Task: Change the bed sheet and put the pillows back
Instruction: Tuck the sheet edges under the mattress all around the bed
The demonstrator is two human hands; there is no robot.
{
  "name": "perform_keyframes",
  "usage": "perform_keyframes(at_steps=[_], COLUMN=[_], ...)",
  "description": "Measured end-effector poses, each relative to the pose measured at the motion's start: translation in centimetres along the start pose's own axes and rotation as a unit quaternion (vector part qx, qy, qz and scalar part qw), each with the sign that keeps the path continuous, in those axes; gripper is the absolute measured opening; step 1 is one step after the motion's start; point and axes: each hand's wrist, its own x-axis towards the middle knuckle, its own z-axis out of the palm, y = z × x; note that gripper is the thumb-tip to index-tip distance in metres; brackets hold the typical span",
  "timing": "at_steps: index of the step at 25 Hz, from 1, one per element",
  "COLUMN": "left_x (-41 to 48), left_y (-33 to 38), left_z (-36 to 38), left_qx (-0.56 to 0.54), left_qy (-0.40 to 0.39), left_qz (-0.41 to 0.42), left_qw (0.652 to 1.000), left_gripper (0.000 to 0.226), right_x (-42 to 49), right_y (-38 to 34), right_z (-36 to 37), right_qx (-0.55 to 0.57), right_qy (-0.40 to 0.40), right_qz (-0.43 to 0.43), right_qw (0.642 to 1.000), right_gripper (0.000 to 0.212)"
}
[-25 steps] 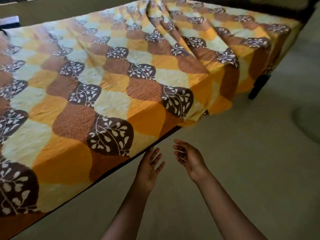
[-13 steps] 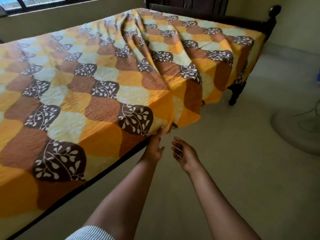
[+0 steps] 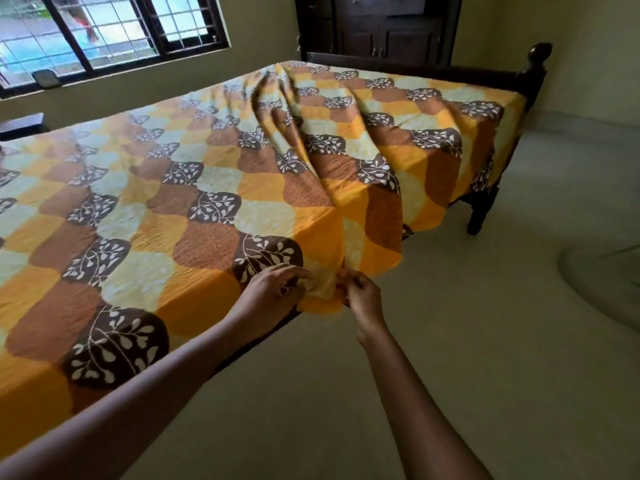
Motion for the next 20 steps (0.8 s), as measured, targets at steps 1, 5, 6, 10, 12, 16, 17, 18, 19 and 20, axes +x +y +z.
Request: perform_keyframes(at_steps=[1, 5, 6, 10, 12, 16, 17, 18, 19, 20], left_x=[1.3, 10.2, 12.2, 15.1, 15.1, 15.8, 15.8, 15.7, 15.6, 15.6], left_y=[-0.9, -4.4, -4.7, -6.6, -7.1, -7.1, -7.1, -7.2, -7.4, -7.5], left_z=[-1.1, -1.3, -0.9, 0.4, 0.5, 0.5, 0.6, 0.6, 0.4, 0.2], left_qx=[0.083, 0.254, 0.29, 0.316, 0.311, 0.257, 0.252, 0.25, 0.25, 0.245], left_qy=[0.029, -0.031, -0.049, -0.018, 0.01, -0.012, -0.019, -0.028, -0.039, -0.042], left_qz=[0.075, 0.251, 0.267, 0.284, 0.295, 0.292, 0.295, 0.297, 0.295, 0.294], left_qw=[0.993, 0.934, 0.918, 0.905, 0.903, 0.921, 0.922, 0.921, 0.921, 0.923], left_gripper=[0.039, 0.061, 0.063, 0.069, 0.065, 0.06, 0.059, 0.059, 0.059, 0.059], right_x=[-0.2, -1.3, -0.4, 6.9, 10.4, 15.9, 16.8, 17.6, 18.3, 18.7], right_y=[-0.8, -4.3, -5.3, -10.4, -11.9, -13.3, -13.5, -13.8, -14.0, -14.4], right_z=[0.3, -0.5, -0.5, 0.3, -0.3, -3.8, -4.6, -5.2, -5.5, -5.4], right_qx=[-0.039, -0.153, -0.173, -0.219, -0.234, -0.288, -0.318, -0.351, -0.381, -0.409], right_qy=[-0.003, 0.019, 0.048, 0.201, 0.255, 0.28, 0.274, 0.263, 0.252, 0.238], right_qz=[-0.03, -0.197, -0.232, -0.314, -0.306, -0.236, -0.229, -0.224, -0.221, -0.213], right_qw=[0.999, 0.968, 0.956, 0.902, 0.887, 0.885, 0.878, 0.87, 0.862, 0.855], right_gripper=[0.01, 0.019, 0.019, 0.021, 0.023, 0.025, 0.025, 0.024, 0.024, 0.025])
